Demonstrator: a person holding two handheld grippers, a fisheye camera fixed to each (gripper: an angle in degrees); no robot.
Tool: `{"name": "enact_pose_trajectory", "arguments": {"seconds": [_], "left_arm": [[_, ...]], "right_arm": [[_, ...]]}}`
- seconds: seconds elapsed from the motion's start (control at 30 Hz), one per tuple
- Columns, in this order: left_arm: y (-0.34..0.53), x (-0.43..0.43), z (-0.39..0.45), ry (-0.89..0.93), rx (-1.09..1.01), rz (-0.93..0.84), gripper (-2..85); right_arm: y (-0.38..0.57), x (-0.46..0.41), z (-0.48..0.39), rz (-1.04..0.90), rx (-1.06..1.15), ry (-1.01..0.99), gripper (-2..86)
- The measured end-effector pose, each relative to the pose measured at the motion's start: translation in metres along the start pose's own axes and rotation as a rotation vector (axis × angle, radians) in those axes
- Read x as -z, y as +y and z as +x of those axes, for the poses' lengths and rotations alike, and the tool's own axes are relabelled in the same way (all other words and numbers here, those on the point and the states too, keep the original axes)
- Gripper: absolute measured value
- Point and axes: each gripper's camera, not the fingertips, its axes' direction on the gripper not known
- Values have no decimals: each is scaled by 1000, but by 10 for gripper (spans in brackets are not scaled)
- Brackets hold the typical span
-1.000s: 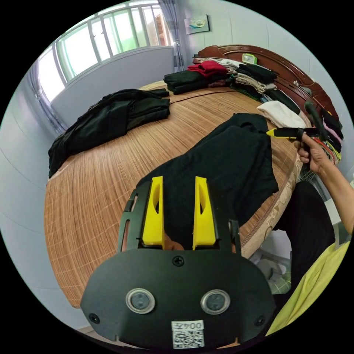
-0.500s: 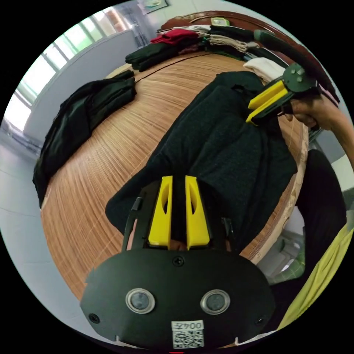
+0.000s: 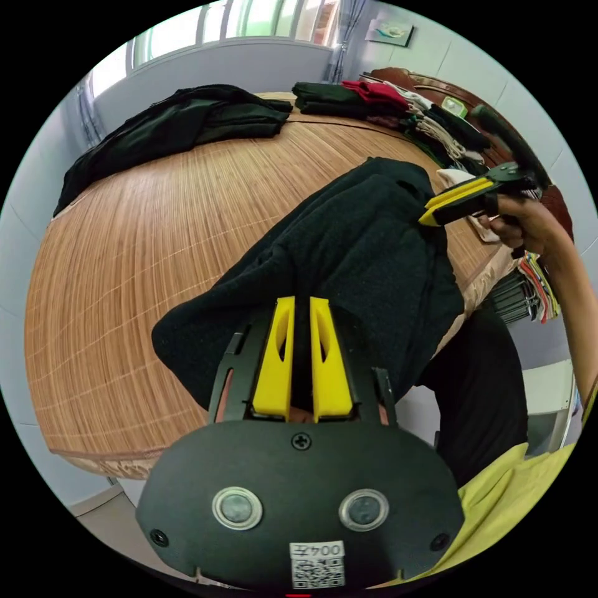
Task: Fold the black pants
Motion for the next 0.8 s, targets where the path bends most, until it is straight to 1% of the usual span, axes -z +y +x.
{"name": "enact_pose_trajectory", "arguments": {"seconds": [0.07, 0.17, 0.3, 0.33, 0.43, 0.53, 0.63, 0.8], "left_arm": [[7, 3, 9, -32, -7, 2, 33], [7, 3, 10, -40, 9, -11, 32], [5, 4, 1, 2, 34, -28, 31], [6, 4, -2, 16, 46, -24, 31], [7, 5, -2, 14, 52, -23, 31], [5, 5, 7, -30, 28, -32, 31], [4, 5, 10, -42, 29, -35, 31], [3, 6, 4, -1, 54, -33, 33]], "right_arm": [[12, 13, -13, 17, 10, -30, 79], [22, 9, -33, -29, 29, -87, 77], [7, -40, -51, -212, 38, -45, 59], [3, -52, -52, -228, 25, -8, 52], [-2, -52, -55, -239, 20, 6, 46], [1, -55, -64, -238, 103, 60, 44], [5, -57, -57, -231, 90, 18, 40], [17, -62, -46, -213, 46, -45, 36]]}}
